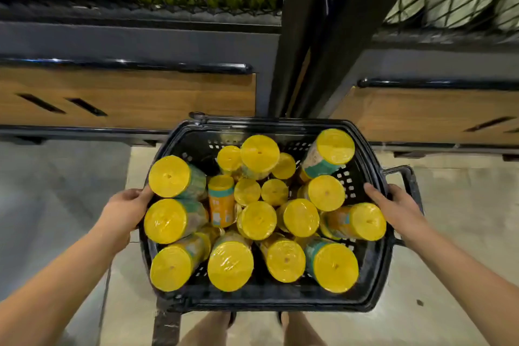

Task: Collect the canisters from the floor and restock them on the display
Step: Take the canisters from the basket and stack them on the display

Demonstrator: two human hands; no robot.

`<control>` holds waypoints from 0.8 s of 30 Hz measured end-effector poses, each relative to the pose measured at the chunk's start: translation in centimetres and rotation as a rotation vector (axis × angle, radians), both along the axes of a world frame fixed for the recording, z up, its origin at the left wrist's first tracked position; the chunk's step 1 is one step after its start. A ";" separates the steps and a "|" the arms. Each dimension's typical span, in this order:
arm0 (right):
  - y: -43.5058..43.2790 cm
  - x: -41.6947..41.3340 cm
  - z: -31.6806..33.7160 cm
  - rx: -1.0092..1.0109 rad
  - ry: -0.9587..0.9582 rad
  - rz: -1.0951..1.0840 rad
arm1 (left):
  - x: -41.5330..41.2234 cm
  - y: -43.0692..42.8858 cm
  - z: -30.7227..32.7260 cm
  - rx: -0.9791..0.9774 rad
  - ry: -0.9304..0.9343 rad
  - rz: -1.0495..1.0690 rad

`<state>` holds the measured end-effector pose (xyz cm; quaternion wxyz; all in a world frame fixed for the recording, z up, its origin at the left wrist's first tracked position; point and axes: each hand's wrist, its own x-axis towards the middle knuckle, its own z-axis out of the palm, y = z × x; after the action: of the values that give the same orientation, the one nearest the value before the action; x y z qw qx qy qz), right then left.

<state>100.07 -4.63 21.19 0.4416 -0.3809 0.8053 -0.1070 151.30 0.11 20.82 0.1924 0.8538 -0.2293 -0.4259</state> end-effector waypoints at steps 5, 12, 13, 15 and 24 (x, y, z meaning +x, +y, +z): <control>3.6 -2.2 7.9 -0.069 -0.027 -0.081 | -1.6 -0.8 6.7 -0.024 0.004 -0.106; 10.1 -7.7 16.0 -0.120 -0.031 -0.311 | -7.1 -3.1 15.9 -0.055 0.064 -0.260; 11.2 -8.7 16.8 -0.122 -0.030 -0.346 | -8.5 -3.7 17.2 -0.066 0.065 -0.295; 13.6 -10.8 18.5 -0.123 -0.019 -0.395 | -11.6 -4.7 19.8 -0.087 0.081 -0.348; 22.7 -22.5 24.1 -0.156 -0.008 -0.683 | -28.3 -9.3 24.4 -0.111 0.121 -0.551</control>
<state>77.56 18.12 45.33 0.3530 -0.1220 0.8738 -0.3113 122.96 -9.18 45.26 0.1292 0.7206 -0.4635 -0.4991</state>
